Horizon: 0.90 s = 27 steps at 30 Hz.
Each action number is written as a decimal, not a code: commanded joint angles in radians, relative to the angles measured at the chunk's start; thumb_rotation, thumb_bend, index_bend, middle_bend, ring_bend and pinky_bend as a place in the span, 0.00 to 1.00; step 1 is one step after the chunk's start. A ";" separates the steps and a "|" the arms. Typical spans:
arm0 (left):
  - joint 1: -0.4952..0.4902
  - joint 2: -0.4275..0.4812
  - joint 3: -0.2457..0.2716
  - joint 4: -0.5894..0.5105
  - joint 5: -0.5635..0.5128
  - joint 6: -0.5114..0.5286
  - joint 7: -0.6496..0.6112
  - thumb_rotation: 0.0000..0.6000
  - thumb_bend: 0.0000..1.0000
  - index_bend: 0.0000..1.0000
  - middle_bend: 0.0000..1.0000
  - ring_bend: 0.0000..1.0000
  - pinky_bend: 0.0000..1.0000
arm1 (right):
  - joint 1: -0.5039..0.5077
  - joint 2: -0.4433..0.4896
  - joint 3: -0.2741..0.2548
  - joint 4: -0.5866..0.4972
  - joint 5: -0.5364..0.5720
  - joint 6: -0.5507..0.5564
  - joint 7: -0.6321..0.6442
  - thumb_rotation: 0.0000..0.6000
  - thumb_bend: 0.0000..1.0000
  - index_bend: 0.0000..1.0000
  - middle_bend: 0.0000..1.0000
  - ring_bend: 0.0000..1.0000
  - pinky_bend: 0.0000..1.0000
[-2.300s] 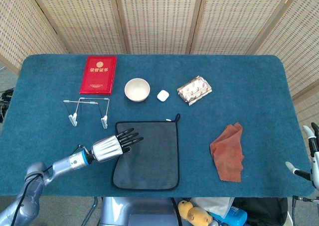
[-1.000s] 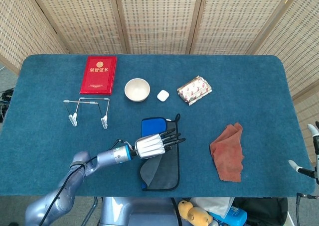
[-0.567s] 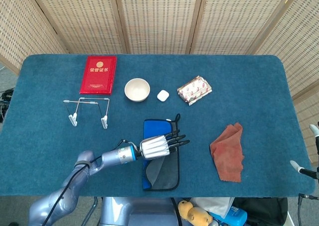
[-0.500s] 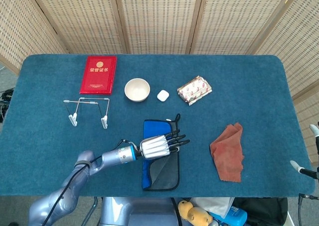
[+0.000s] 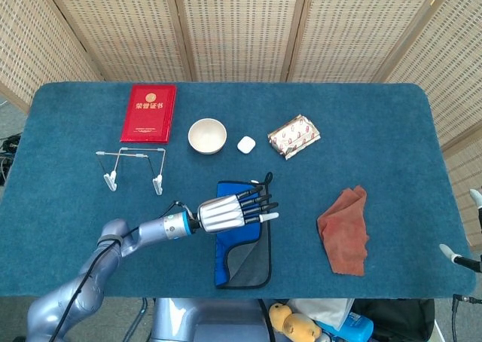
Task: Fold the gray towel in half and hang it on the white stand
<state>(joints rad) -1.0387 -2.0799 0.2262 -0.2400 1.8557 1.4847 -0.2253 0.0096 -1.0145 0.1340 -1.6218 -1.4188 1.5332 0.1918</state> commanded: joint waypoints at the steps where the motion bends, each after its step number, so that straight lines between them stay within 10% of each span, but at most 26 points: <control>1: 0.020 0.060 -0.012 -0.041 -0.011 0.050 -0.011 1.00 0.32 0.00 0.00 0.00 0.11 | -0.002 0.001 -0.002 -0.002 -0.004 0.003 0.000 1.00 0.00 0.00 0.00 0.00 0.00; 11: 0.027 0.289 -0.118 -0.372 -0.127 -0.032 -0.022 1.00 0.32 0.00 0.00 0.00 0.11 | 0.000 0.004 -0.007 -0.016 -0.021 0.008 -0.009 1.00 0.00 0.00 0.00 0.00 0.00; 19: 0.015 0.474 -0.216 -0.824 -0.308 -0.318 0.151 1.00 0.31 0.00 0.00 0.00 0.08 | 0.007 0.001 -0.009 -0.021 -0.023 -0.002 -0.021 1.00 0.00 0.00 0.00 0.00 0.00; 27: 0.016 0.521 -0.237 -0.957 -0.358 -0.439 0.239 1.00 0.31 0.00 0.00 0.00 0.06 | 0.008 0.004 -0.006 -0.012 -0.011 -0.009 -0.007 1.00 0.00 0.00 0.00 0.00 0.00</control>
<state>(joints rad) -1.0218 -1.5790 -0.0024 -1.1731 1.5121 1.0709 0.0039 0.0177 -1.0111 0.1280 -1.6346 -1.4305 1.5244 0.1845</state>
